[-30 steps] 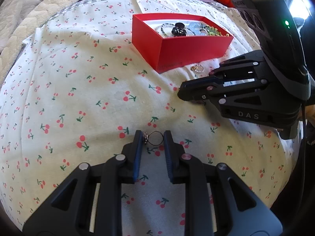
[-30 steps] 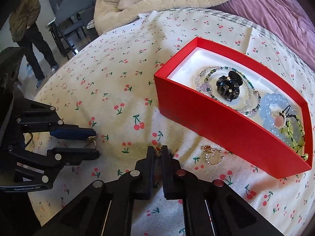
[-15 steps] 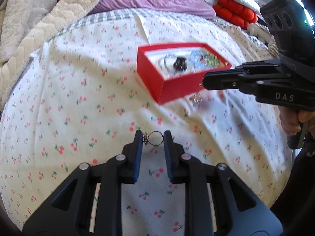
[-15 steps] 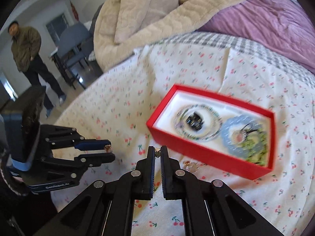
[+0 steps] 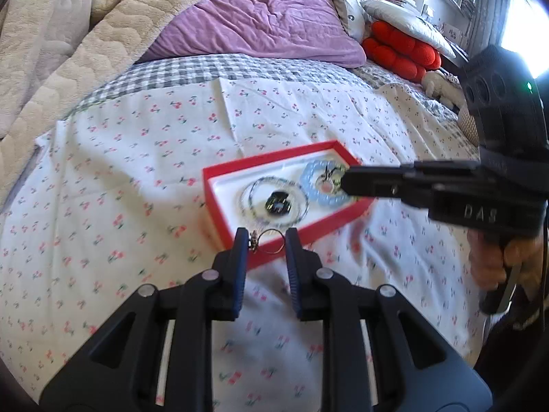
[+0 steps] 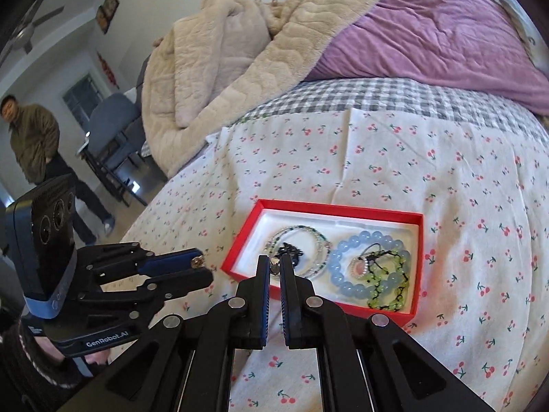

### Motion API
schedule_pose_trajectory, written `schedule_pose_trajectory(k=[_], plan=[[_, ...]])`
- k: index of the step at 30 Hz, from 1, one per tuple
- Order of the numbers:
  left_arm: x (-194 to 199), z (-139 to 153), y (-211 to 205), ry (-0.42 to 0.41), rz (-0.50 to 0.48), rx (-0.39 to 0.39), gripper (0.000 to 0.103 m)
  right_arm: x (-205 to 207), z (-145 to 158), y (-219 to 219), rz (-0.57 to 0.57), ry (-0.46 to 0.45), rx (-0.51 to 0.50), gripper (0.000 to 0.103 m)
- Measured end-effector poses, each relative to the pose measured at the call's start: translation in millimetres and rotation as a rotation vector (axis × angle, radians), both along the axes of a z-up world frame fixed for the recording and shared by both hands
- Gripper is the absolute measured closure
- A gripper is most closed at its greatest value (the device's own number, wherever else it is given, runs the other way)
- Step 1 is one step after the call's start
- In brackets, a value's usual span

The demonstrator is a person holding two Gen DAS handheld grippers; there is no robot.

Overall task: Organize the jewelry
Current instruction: 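Carry the silver ring and gold earring over the red box and open both tools, then move both tools back toward the last rings on the sheet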

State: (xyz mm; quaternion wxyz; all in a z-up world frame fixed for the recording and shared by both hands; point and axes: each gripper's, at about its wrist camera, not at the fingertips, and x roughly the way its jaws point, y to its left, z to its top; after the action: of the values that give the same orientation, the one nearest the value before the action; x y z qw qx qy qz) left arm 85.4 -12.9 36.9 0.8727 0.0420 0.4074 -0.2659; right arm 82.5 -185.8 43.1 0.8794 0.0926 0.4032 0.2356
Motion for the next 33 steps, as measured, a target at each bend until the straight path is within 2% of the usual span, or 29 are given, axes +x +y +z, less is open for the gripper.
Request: schedule_pose_trajectory(k=[10,12,16,19,20,21,22,28,29,33], plan=[[31.0,-16.5,-22.2,-0.004,0.028,-0.003,0.079,19.0,-14.0,-14.8,-0.057,0.05,0.041,0.096],[33.5,-18.1,-24.9,-0.01,0.036,0.01,0.078,22.5,-17.7,-16.6,-0.07,0.068,0.05,0.087],[34.0,-18.2,-29.7,-0.035,0.044,0.047,0.051,26.4,-20.8,-18.1,-0.092,0.079,0.023,0.086],[32.2,-17.1,-29.0,-0.038,0.042,0.059,0.048,25.4,-19.9,-16.9,-0.089,0.076,-0.012,0.075],[31.6,-16.6,-28.6,-0.037,0.043,0.062,0.047,24.7,-19.7,-16.6,-0.09,0.074,-0.021,0.061],[30.8,-16.3,-28.1,-0.036,0.044,0.066,0.043,23.5,-19.5,-16.6,-0.093,0.073,-0.029,0.034],[30.1,-15.9,-27.6,-0.037,0.047,0.07,0.039,20.8,-17.9,-16.7,-0.101,0.061,-0.037,0.027],[21.2,-13.3,-22.5,-0.031,0.062,0.094,0.025,4.0,-6.8,-9.8,-0.097,0.0,-0.143,0.024],[18.9,-12.7,-20.9,-0.03,0.064,0.098,0.022,0.7,-6.0,-8.6,-0.101,-0.011,-0.168,0.021],[9.3,-12.8,-12.9,-0.014,0.078,0.116,0.02,-14.4,-5.3,-5.3,-0.114,-0.038,-0.272,0.017]])
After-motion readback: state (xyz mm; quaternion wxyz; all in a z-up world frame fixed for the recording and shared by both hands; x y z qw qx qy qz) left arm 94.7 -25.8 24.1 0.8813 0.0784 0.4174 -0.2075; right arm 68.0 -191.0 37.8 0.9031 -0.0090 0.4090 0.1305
